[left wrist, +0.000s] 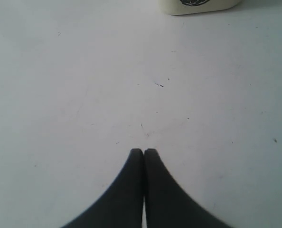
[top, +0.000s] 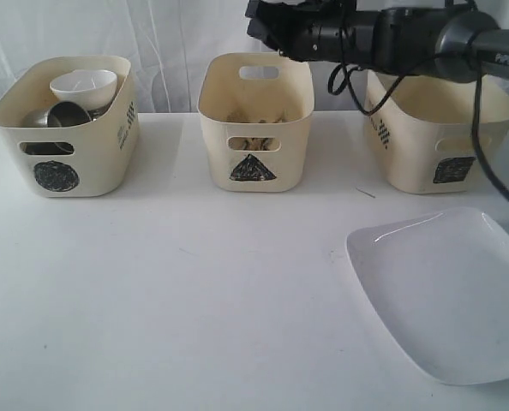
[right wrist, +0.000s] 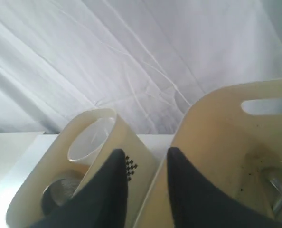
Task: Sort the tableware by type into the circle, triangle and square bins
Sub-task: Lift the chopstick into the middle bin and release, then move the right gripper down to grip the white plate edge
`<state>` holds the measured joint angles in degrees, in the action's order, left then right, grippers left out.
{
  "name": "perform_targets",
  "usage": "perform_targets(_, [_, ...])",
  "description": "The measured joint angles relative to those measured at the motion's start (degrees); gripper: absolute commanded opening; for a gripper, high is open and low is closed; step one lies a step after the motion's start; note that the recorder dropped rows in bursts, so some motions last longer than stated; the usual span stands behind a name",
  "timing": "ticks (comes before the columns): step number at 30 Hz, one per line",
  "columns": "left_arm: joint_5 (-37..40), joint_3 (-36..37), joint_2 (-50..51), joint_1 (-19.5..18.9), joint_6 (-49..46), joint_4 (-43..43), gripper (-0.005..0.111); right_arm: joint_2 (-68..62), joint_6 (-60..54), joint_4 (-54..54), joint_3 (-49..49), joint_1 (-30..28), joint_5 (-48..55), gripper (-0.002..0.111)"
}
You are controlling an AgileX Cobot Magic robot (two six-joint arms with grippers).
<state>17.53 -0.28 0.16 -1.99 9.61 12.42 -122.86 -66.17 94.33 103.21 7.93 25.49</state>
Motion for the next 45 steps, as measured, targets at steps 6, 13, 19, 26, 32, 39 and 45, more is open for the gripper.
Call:
perform_targets(6, [0.0, 0.0, 0.0, 0.0, 0.0, 0.0, 0.000, 8.9, 39.3, -44.8, 0.0, -3.8, 12.2, 0.000])
perform_targets(13, [0.0, 0.0, 0.0, 0.0, 0.0, 0.0, 0.000, 21.9, 64.2, -87.6, -10.4, -10.8, 32.4, 0.000])
perform_targets(19, [0.0, 0.0, 0.0, 0.0, 0.0, 0.0, 0.000, 33.7, 58.9, -87.9, -30.6, -26.4, 41.0, 0.000])
perform_targets(26, [0.0, 0.0, 0.0, 0.0, 0.0, 0.0, 0.000, 34.6, 45.9, -78.9, -45.3, -44.1, 44.5, 0.000])
perform_targets(32, [0.0, 0.0, 0.0, 0.0, 0.0, 0.0, 0.000, 33.4, 37.4, -66.3, -48.7, -55.5, 44.5, 0.000])
perform_targets(39, [0.0, 0.0, 0.0, 0.0, 0.0, 0.0, 0.000, 26.6, 33.3, -63.4, -49.7, -61.0, 44.0, 0.023])
perform_targets(45, [0.0, 0.0, 0.0, 0.0, 0.0, 0.0, 0.000, 22.2, 29.8, -62.1, -49.7, -61.3, 41.1, 0.055])
